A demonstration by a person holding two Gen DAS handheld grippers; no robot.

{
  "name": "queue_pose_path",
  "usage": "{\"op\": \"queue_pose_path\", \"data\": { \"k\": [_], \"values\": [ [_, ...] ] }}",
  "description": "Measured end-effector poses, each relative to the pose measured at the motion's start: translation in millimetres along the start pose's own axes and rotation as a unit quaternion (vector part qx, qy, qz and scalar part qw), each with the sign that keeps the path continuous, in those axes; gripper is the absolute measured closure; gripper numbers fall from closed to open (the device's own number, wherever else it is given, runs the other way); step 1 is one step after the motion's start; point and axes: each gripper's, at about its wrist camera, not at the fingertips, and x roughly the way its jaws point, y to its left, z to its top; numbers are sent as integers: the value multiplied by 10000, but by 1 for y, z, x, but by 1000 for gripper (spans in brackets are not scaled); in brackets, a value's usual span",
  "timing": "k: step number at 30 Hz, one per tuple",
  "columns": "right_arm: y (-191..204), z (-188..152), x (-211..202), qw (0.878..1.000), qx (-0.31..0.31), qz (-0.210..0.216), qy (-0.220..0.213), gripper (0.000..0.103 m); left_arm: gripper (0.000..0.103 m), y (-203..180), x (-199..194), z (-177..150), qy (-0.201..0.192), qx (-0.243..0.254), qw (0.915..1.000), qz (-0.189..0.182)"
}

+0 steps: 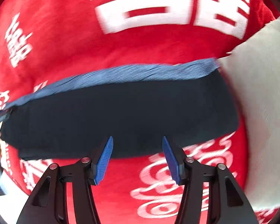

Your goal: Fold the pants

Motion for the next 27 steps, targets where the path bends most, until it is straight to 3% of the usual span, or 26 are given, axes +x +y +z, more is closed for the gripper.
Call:
{"op": "queue_pose_path", "data": {
  "k": [2, 3, 4, 7, 8, 11, 15, 16, 19, 21, 22, 23, 25, 27],
  "values": [
    [27, -24, 5, 9997, 17, 247, 0, 44, 4, 30, 42, 1, 197, 111, 9977, 642],
    [41, -31, 8, 9993, 33, 378, 16, 44, 0, 47, 56, 1, 221, 91, 9986, 482],
    [57, -38, 10, 9984, 54, 564, 50, 44, 0, 60, 58, 2, 159, -47, 9998, 88],
    [103, -56, 23, 9889, 172, 1453, 250, 44, 0, 82, 45, 3, 198, 42, 9997, 125],
    [121, -63, 32, 9804, 295, 1911, 374, 44, 0, 88, 34, 0, 98, 125, 9999, 70],
    [167, -78, 56, 9614, 568, 2623, 611, 44, 0, 100, 22, -13, -47, 317, 9994, -130],
    [215, -94, 80, 9473, 820, 3019, 694, 44, 0, 109, 49, -36, 231, 538, 9983, -76],
    [217, -94, 88, 9451, 883, 3066, 704, 44, 0, 116, 53, -41, 107, 348, 9989, -300],
    [219, -95, 99, 9390, 1202, 3143, 711, 44, 0, 121, 56, -47, -9, 158, 9985, -520],
    [216, -92, 109, 9327, 1465, 3221, 701, 52, 0, 119, 57, -47, -66, 250, 9981, -567],
    [215, -87, 115, 9277, 1678, 3247, 760, 76, 0, 121, 59, -45, -30, 304, 9978, -588],
    [220, -79, 117, 9274, 1792, 3177, 836, 94, 0, 120, 59, -42, 28, 380, 9974, -611],
    [218, -70, 106, 9242, 1903, 3234, 714, 95, 0, 121, 60, -39, 46, 525, 9965, -651],
    [224, -71, 82, 9426, 1401, 2998, 451, 95, 0, 122, 63, -41, -21, 605, 9956, -715]
  ]
}}
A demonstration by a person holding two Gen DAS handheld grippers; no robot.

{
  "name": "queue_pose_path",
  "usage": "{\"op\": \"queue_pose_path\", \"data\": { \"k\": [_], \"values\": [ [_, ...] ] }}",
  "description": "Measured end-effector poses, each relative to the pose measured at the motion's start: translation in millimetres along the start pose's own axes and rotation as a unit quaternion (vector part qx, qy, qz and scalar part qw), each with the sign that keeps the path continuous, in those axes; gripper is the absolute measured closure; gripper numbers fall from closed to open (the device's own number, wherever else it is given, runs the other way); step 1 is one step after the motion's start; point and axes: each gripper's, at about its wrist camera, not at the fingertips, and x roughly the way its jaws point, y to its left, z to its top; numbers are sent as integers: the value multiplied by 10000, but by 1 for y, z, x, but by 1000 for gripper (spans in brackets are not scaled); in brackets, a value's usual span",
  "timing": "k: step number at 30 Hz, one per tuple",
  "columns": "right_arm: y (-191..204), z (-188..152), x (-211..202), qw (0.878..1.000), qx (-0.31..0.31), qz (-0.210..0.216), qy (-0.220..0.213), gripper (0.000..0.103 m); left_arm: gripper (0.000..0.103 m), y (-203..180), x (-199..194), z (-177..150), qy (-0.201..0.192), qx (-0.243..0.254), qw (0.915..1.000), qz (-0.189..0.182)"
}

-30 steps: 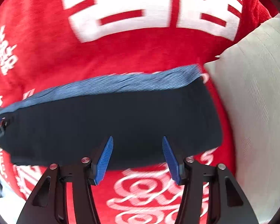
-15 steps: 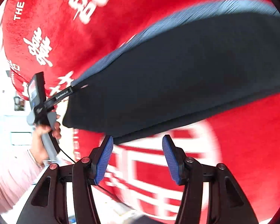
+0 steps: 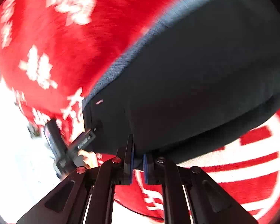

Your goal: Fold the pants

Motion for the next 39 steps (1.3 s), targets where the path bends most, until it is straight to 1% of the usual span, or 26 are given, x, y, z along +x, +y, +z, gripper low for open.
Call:
{"op": "queue_pose_path", "data": {
  "k": [2, 3, 4, 5, 6, 7, 8, 10, 12, 13, 14, 15, 16, 17, 19, 20, 21, 22, 23, 25, 26, 29, 30, 35, 37, 39],
  "values": [
    [-10, -13, 7, 9992, -64, -361, 158, 95, 0, 0, 1, -1, -35, -1, 10000, -3],
    [-25, -21, 15, 9982, 162, -463, 350, 95, 0, -2, -3, -1, 7, -30, 10000, 32],
    [-34, -25, 18, 9976, 353, -406, 435, 95, 0, -3, -4, 1, 98, -73, 9999, 79],
    [-38, -27, 16, 9977, 443, -263, 444, 92, 0, -5, -8, 4, 225, -102, 9996, 113],
    [-35, -26, 9, 9980, 339, -220, 492, 91, 0, -9, -13, 6, 297, -92, 9995, 66],
    [-34, -26, 3, 9980, 230, -297, 514, 82, 0, -13, -19, 9, 228, -50, 9997, -48],
    [-30, -25, -6, 9975, 12, -462, 533, 67, 0, -18, -24, 12, 131, 11, 9999, -86],
    [-24, -20, -33, 9947, -483, -838, 353, 57, 0, -32, -27, 27, -39, 152, 9998, -75],
    [-21, -2, -62, 9872, -931, -1294, -85, 57, 0, -43, -20, 42, -72, 139, 9998, -101],
    [-21, 8, -68, 9844, -1015, -1420, -210, 57, 0, -50, -14, 51, -63, 102, 9999, -94],
    [-22, 19, -76, 9813, -1078, -1554, -349, 57, 0, -58, -6, 59, -45, 76, 9999, -48],
    [-25, 32, -80, 9778, -1106, -1719, -465, 57, 0, -64, 4, 65, 6, 63, 9999, 120],
    [-26, 44, -79, 9747, -1102, -1873, -524, 57, 0, -66, 14, 68, 96, 51, 9995, 298],
    [-36, 54, -84, 9713, -1094, -2026, -591, 57, 0, -64, 26, 69, 205, -29, 9994, 290],
    [-59, 68, -85, 9657, -969, -2335, -592, 57, 0, -55, 29, 69, 157, -364, 9992, 78],
    [-76, 75, -84, 9640, -761, -2489, -540, 66, 0, -54, 27, 70, 241, -368, 9990, 106],
    [-89, 78, -89, 9678, -584, -2377, -595, 73, 0, -56, 23, 70, 295, -307, 9989, 207],
    [-100, 79, -100, 9731, -353, -2160, -718, 76, 0, -59, 16, 68, 368, -163, 9986, 347],
    [-109, 77, -113, 9741, -188, -2111, -792, 75, 0, -62, 11, 66, 393, -65, 9986, 357],
    [-115, 71, -128, 9744, -21, -2059, -901, 71, 0, -73, -9, 56, 381, 121, 9990, 206],
    [-117, 66, -135, 9755, 61, -2001, -915, 66, 0, -82, -20, 50, 373, 200, 9990, 105],
    [-120, 50, -145, 9775, 191, -1938, -806, 53, 0, -116, -47, 32, 386, 325, 9985, -203],
    [-119, 44, -146, 9761, 211, -2034, -739, 52, 0, -132, -53, 29, 398, 365, 9980, -332],
    [-134, 27, -161, 9736, 350, -2161, -647, 51, 0, -217, -76, 22, 201, 587, 9952, -760],
    [-145, 27, -177, 9738, 418, -2085, -806, 52, 0, -247, -77, 24, 172, 594, 9943, -874],
    [-151, 38, -194, 9687, 354, -2201, -1096, 63, 0, -276, -73, 25, 134, 632, 9940, -877]
  ]
}}
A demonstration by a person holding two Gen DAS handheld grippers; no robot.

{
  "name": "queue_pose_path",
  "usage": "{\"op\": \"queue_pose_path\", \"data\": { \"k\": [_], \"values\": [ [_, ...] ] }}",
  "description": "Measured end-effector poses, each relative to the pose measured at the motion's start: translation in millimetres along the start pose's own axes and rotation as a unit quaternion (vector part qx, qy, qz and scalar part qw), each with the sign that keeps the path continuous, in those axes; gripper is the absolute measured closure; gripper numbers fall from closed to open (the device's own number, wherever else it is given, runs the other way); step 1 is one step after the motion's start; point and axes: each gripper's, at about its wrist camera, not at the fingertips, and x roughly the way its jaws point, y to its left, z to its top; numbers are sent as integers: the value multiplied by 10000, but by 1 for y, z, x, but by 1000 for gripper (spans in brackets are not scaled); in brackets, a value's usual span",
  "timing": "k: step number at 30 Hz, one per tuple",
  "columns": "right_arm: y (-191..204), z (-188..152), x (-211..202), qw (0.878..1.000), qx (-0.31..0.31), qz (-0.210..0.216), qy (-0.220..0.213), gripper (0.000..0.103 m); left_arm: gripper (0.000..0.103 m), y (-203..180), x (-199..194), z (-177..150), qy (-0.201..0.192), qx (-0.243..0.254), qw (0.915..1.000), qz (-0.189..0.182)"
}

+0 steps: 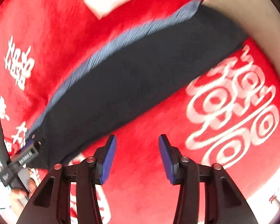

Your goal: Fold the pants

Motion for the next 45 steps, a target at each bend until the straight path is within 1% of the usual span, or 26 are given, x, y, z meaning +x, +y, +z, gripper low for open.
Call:
{"op": "queue_pose_path", "data": {
  "k": [1, 2, 4, 7, 10, 11, 13, 14, 15, 17, 18, 19, 20, 22, 24, 26, 29, 32, 34, 35, 37, 38, 39, 40, 43, 45],
  "values": [
    [-5, 13, -4, 9998, -39, -78, -155, 69, 0, -13, 3, 0, -1, 36, 10000, 49],
    [-9, 23, -5, 9996, -56, -123, -232, 69, 0, -22, 11, 1, 73, 77, 9999, 108],
    [-22, 58, -4, 9986, -77, -261, -460, 69, 0, -32, 23, -2, 224, 49, 9996, 182],
    [-38, 98, 6, 9955, -175, -609, -698, 69, 0, -27, 27, -6, 109, -233, 9996, 89],
    [-58, 127, 24, 9925, -255, -1000, -652, 69, 0, -21, 30, -8, 76, -415, 9991, -42],
    [-71, 133, 29, 9902, -163, -1218, -663, 75, 0, -21, 31, -7, 62, -408, 9991, -43],
    [-88, 137, 26, 9879, -75, -1285, -860, 90, 0, -21, 33, -8, 64, -368, 9993, -14],
    [-92, 137, 24, 9872, -58, -1307, -911, 92, 0, -21, 34, -7, 75, -374, 9993, -11],
    [-95, 136, 22, 9881, -12, -1242, -903, 92, 0, -22, 34, -7, 82, -381, 9992, -16],
    [-95, 132, 16, 9901, 68, -1142, -810, 79, 0, -22, 36, -7, 92, -380, 9992, -22],
    [-95, 128, 11, 9922, 174, -987, -736, 73, 0, -22, 36, -6, 99, -380, 9992, -24],
    [-96, 123, 6, 9939, 287, -799, -702, 57, 0, -21, 37, -6, 105, -384, 9992, -24],
    [-97, 116, 1, 9948, 404, -609, -703, 47, 0, -21, 38, -6, 105, -387, 9992, -21],
    [-97, 95, -7, 9958, 640, -164, -639, 46, 0, -17, 37, -9, 96, -397, 9992, -20],
    [-101, 73, -3, 9947, 903, 335, -365, 46, 0, -15, 38, -11, 87, -413, 9991, -26],
    [-105, 50, 5, 9900, 1182, 769, -95, 46, 0, -21, 33, -15, 90, -416, 9991, -13],
    [-103, 26, 16, 9838, 1412, 1102, -8, 46, 0, -22, 34, -14, 105, -430, 9990, -13],
    [-107, 20, 18, 9813, 1469, 1232, -177, 46, 0, -21, 34, -14, 124, -454, 9989, -24],
    [-125, 6, 0, 9775, 1571, 1371, -309, 46, 0, -19, 35, -12, 170, -480, 9987, -35],
    [-142, 7, -10, 9761, 1608, 1417, -356, 46, 0, -19, 35, -11, 240, -491, 9985, -33],
    [-153, 8, -15, 9726, 1708, 1489, -523, 46, 0, -20, 33, -6, 435, -583, 9973, 15],
    [-153, 19, -9, 9712, 1759, 1509, -561, 46, 0, -21, 31, -4, 499, -642, 9967, 41],
    [-160, 20, -8, 9678, 1876, 1567, -592, 46, 0, -26, 27, -3, 496, -665, 9965, -26],
    [-162, 33, -4, 9657, 1952, 1607, -589, 46, 0, -32, 21, -1, 436, -639, 9969, -108],
    [-173, 35, 3, 9542, 2266, 1842, -645, 46, 0, -68, 2, 4, 139, -279, 9992, -263],
    [-178, 36, 4, 9479, 2387, 1971, -751, 46, 0, -91, -3, 7, 41, -36, 9994, -347]
  ]
}}
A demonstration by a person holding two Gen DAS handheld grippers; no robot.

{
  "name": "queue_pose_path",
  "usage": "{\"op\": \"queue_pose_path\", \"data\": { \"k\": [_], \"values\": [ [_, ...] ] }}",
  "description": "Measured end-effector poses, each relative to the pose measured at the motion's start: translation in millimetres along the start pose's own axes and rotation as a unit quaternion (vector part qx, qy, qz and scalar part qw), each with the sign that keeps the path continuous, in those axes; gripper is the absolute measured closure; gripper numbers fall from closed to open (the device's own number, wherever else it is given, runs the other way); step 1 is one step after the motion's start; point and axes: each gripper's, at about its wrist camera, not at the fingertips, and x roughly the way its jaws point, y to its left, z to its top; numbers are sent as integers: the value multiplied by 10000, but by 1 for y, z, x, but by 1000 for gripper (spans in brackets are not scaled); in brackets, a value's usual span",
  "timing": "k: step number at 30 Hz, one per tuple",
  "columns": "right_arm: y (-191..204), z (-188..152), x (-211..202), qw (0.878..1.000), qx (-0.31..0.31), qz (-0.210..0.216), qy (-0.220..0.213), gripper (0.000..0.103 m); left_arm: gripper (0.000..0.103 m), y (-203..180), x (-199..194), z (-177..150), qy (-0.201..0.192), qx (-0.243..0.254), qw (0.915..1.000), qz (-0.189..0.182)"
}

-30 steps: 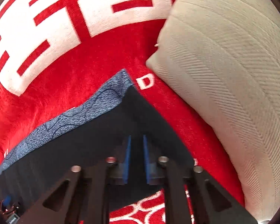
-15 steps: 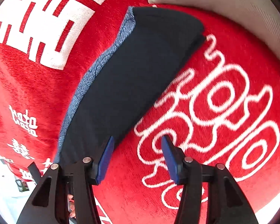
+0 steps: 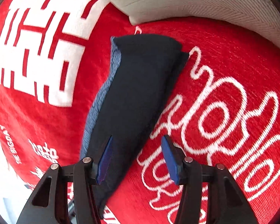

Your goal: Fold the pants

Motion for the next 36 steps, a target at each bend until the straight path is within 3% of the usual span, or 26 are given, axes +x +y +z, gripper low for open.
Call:
{"op": "queue_pose_path", "data": {
  "k": [6, 11, 12, 13, 14, 18, 22, 24, 25, 26, 28, 36],
  "values": [
    [-2, 16, 13, 9976, 368, 498, -311, 45, 0, -47, 12, 10, 80, 214, 9996, -140],
    [8, 30, 27, 9969, 177, 709, -292, 45, 0, -63, 6, 13, 76, 317, 9994, -102],
    [10, 33, 29, 9972, 158, 696, -209, 48, 8, -66, 3, 14, 30, 384, 9992, -56],
    [10, 35, 30, 9977, 185, 646, -129, 63, 19, -70, 0, 15, -8, 472, 9989, 17],
    [10, 37, 30, 9984, 236, 519, -33, 86, 22, -75, -3, 13, -10, 520, 9986, 48],
    [21, 38, 24, 9997, -148, 151, 122, 87, 35, -79, -11, 18, -62, 443, 9990, 35],
    [45, 35, 19, 9972, -752, -5, 61, 88, 35, -78, -6, 18, -103, 267, 9995, 159],
    [49, 34, 19, 9963, -861, -54, 53, 88, 35, -77, 13, 10, 56, 174, 9998, 6],
    [50, 34, 19, 9959, -901, -97, 54, 88, 32, -78, 21, 5, 28, 179, 9998, 9],
    [51, 34, 21, 9956, -923, -134, 66, 88, 32, -80, 19, -1, -340, 204, 9992, 58],
    [52, 33, 23, 9952, -947, -222, 106, 88, 32, -86, 17, -6, -484, 306, 9982, 193],
    [81, 24, 20, 9866, -1534, -554, 13, 88, 32, -82, 13, -9, -468, 157, 9988, 32]
  ]
}}
